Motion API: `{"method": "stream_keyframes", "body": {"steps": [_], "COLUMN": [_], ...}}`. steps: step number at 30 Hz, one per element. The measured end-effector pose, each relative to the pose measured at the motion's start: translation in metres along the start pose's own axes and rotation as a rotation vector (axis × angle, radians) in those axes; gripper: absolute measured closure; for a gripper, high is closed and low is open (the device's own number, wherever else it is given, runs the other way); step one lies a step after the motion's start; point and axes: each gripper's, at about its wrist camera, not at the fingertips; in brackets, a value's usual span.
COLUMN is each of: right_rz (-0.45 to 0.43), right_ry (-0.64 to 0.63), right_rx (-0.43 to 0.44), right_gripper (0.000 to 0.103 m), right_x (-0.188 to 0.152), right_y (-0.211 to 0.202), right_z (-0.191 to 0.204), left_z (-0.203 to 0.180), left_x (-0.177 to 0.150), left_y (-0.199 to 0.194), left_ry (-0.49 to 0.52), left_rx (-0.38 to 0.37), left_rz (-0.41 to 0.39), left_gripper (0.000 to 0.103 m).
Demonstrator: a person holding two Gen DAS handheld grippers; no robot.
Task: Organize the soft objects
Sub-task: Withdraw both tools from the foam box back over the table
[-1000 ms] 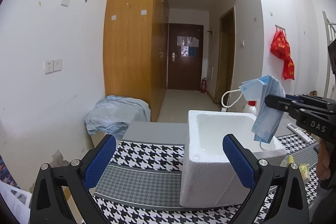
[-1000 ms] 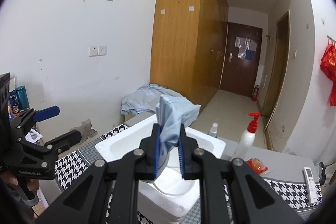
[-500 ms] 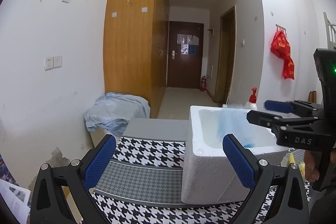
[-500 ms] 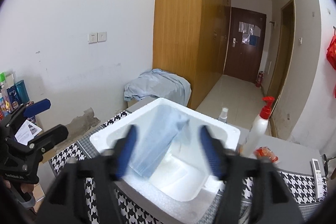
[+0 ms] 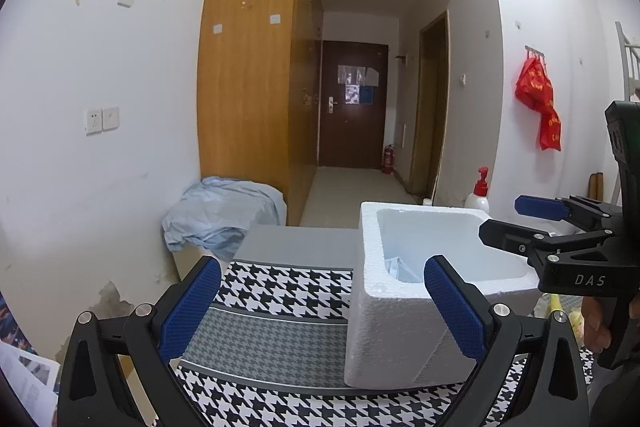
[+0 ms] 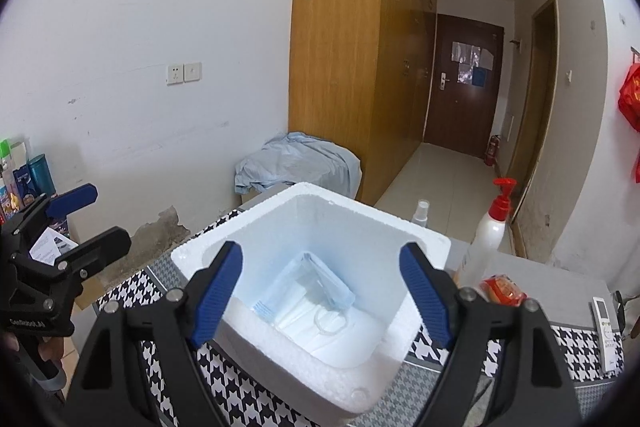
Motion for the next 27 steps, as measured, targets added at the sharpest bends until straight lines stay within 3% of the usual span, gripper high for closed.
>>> {"method": "stream_keyframes", "body": {"steps": [10, 27], "right_rz": [-0.033, -0.07], "right_ry": [0.034, 0.009], "right_rx": [-0.01, -0.049], "right_gripper": [0.009, 0.009], "right_x": [-0.005, -0.02], "right_y": [-0.019, -0.052], "right_z": [-0.004, 0.0], "left_z": [-0.009, -0.031], "left_x": [0.0, 0.004], "left_y": [-0.009, -0.029], "left_ry": [0.011, 0.038], "left_rx": [-0.019, -0.062], "left_rz": [-0.013, -0.038], "left_gripper": [0.001, 0.001]}}
Point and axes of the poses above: each gripper's, at about its wrist camera, not at the fingertips, and y roughly the way its jaws point, z to its left, x to its top, and after that the axes turned 12 degrees about x, right-handed
